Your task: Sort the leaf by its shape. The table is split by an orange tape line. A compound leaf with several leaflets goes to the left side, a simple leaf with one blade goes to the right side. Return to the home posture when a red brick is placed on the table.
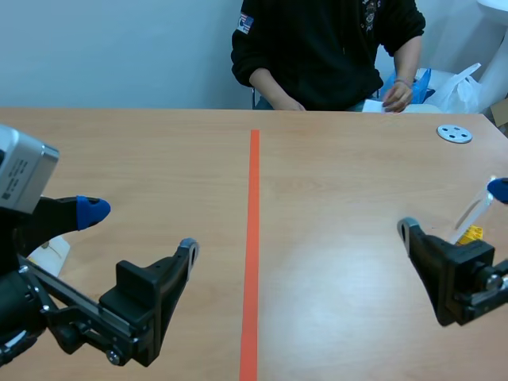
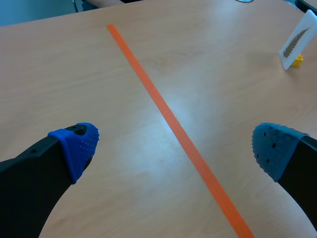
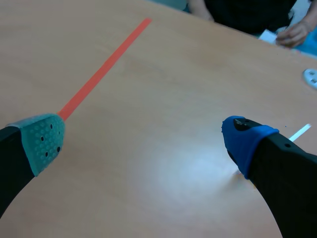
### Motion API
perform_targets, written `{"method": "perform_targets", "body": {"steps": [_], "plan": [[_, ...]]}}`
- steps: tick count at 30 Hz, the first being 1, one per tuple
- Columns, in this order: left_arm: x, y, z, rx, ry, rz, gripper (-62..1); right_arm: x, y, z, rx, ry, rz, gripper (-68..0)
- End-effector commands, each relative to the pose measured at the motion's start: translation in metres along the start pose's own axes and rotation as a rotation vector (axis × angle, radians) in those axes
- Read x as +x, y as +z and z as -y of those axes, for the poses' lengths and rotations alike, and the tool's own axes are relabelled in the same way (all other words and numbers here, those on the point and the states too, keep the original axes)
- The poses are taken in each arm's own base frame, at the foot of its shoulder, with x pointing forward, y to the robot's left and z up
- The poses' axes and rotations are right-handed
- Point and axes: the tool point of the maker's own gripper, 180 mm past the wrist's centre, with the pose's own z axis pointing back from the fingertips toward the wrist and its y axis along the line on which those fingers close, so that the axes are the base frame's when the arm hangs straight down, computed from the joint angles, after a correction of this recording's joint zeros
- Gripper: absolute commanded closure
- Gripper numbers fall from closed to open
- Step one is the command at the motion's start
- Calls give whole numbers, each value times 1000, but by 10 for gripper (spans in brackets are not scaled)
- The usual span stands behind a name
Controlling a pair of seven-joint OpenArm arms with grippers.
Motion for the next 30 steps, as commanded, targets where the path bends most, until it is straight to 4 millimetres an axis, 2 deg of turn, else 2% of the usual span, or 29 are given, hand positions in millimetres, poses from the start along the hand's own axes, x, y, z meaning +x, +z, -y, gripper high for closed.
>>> {"method": "perform_targets", "body": {"steps": [1,30], "plan": [[3,2,0,-11,-11,11,-623,6,2,0,-9,-22,24,-679],[3,2,0,-22,-30,7,-623,10,3,-3,-17,-41,37,-679]]}}
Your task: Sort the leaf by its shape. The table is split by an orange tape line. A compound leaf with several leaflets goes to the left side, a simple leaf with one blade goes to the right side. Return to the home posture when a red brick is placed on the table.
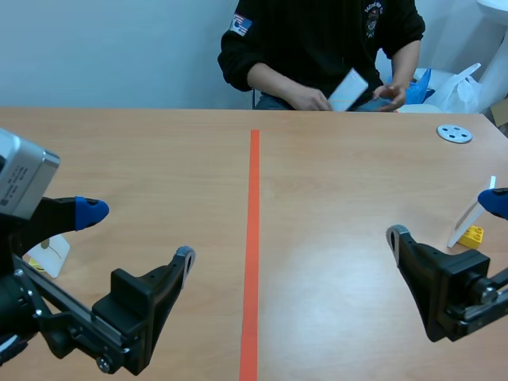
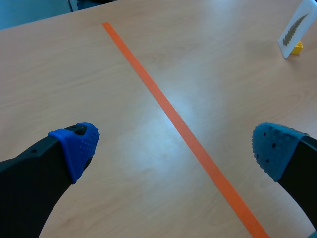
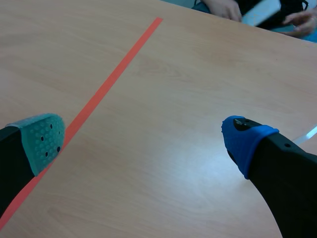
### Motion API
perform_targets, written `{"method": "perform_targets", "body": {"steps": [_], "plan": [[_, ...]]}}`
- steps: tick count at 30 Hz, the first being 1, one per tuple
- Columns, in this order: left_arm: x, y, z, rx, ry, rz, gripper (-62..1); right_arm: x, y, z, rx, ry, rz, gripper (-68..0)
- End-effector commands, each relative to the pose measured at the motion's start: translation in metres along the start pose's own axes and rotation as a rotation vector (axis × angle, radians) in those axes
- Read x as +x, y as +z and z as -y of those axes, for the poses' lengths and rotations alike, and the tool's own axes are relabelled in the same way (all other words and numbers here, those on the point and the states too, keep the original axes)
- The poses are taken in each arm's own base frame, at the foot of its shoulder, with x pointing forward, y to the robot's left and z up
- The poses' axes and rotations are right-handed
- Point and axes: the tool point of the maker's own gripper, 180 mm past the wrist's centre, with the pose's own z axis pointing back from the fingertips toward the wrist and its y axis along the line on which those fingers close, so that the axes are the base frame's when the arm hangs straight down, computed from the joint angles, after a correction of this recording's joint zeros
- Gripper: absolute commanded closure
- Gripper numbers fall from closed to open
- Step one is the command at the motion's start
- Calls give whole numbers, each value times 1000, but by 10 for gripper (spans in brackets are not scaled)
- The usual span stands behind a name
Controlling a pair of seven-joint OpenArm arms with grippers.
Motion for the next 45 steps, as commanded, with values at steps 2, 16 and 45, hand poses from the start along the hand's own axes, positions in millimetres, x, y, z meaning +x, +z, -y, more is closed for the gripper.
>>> {"method": "perform_targets", "body": {"steps": [2,16,45], "plan": [[5,1,0,1,8,24,-623,7,-1,6,-11,12,27,-679],[5,1,1,0,9,23,-623,7,-1,6,-11,12,24,-679],[5,1,1,0,9,24,-623,-9,-20,2,103,32,-6,-679]]}}
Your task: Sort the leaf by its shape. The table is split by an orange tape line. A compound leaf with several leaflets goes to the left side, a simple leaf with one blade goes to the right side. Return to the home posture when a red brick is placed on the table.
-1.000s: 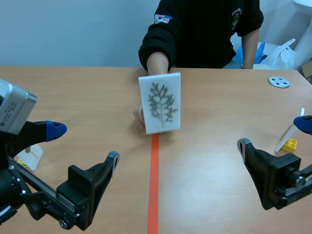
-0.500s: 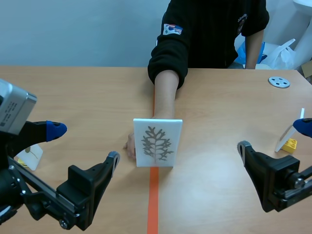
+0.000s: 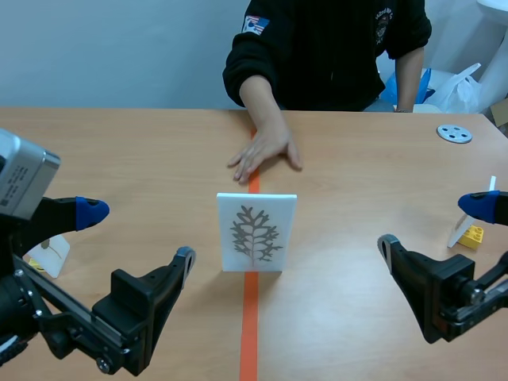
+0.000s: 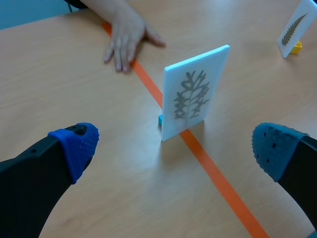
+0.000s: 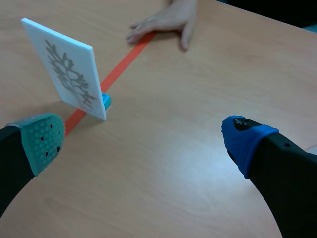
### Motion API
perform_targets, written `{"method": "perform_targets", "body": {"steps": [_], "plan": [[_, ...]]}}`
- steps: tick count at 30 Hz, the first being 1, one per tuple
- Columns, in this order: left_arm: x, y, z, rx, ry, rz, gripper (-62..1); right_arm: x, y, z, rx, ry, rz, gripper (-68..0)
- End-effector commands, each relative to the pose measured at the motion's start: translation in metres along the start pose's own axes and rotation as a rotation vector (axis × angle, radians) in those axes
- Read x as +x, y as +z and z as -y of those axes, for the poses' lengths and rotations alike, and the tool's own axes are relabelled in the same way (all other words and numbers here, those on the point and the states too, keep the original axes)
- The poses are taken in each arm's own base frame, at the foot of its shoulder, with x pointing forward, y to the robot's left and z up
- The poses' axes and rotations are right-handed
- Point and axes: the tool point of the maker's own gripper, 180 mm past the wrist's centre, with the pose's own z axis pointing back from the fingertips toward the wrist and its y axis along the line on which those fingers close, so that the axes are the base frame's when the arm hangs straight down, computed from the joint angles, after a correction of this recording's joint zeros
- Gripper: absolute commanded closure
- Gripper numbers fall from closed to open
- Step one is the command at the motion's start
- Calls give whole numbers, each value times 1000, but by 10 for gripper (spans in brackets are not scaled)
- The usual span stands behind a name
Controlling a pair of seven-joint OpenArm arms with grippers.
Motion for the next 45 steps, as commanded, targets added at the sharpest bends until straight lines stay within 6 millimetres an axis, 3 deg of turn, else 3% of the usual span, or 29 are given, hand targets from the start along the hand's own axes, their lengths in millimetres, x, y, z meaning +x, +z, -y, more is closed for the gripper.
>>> {"method": "perform_targets", "body": {"steps": [1,11,20,29,35,45], "plan": [[5,1,1,0,9,24,-623,5,-8,3,17,14,28,-679],[5,1,1,0,9,24,-623,-25,-51,-15,125,40,21,-679],[5,1,1,0,9,24,-623,-37,-98,-35,198,74,50,-679],[6,1,1,0,9,28,-623,-39,-144,-70,278,66,80,-679],[6,1,1,0,8,28,-623,-38,-154,-90,311,95,87,-679],[6,1,1,0,8,28,-623,-31,-153,-93,319,90,125,-369]]}}
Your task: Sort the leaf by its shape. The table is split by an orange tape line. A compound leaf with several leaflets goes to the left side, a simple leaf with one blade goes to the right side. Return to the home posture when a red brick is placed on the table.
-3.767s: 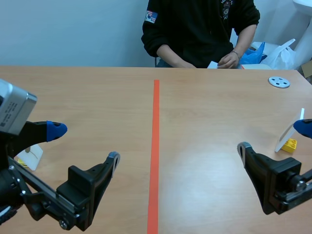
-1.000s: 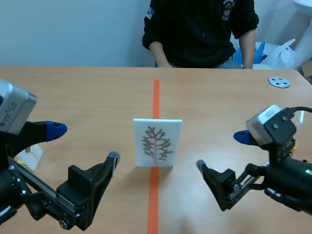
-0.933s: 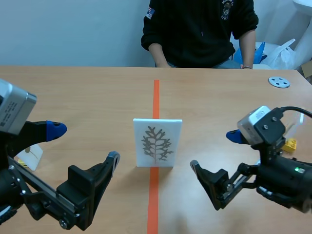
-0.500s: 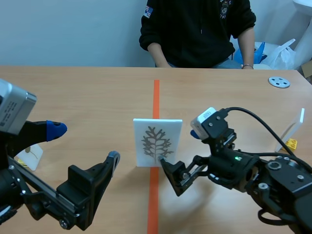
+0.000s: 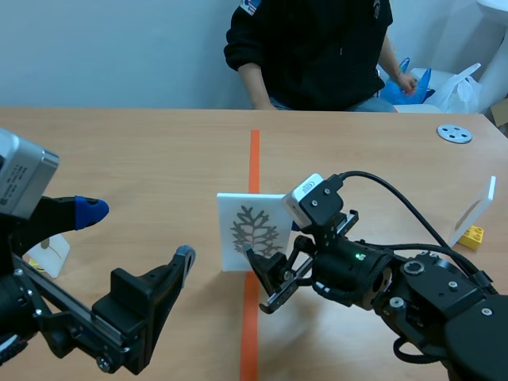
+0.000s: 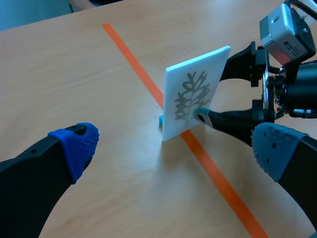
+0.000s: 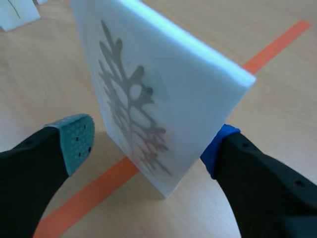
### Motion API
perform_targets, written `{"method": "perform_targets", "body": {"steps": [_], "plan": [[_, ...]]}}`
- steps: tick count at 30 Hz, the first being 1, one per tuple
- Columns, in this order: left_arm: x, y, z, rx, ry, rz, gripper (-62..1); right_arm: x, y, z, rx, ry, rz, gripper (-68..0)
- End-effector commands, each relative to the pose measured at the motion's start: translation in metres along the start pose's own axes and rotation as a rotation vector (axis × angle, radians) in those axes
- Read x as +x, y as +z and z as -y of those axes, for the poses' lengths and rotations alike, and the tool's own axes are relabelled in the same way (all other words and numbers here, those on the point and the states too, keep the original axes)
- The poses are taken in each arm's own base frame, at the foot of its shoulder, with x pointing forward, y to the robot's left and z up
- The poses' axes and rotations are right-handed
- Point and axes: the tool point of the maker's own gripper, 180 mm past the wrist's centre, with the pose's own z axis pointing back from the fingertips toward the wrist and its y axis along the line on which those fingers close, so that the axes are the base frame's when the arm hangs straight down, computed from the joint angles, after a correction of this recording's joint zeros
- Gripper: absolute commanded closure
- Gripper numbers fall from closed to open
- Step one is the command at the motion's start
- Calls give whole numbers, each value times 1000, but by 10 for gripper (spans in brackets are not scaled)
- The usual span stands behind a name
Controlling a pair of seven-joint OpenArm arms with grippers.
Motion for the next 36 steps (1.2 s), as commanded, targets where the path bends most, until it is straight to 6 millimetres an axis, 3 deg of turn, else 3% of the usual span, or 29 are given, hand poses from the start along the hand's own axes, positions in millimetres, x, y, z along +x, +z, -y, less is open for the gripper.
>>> {"method": "perform_targets", "body": {"steps": [1,18,26,36], "plan": [[5,1,1,0,8,24,-623,17,0,10,-18,19,52,-354],[5,1,1,0,8,24,-623,17,0,11,-26,21,53,-22],[5,1,1,0,8,24,-623,31,7,18,-50,27,100,-15],[5,1,1,0,8,23,-623,65,64,34,-138,14,173,-15]]}}
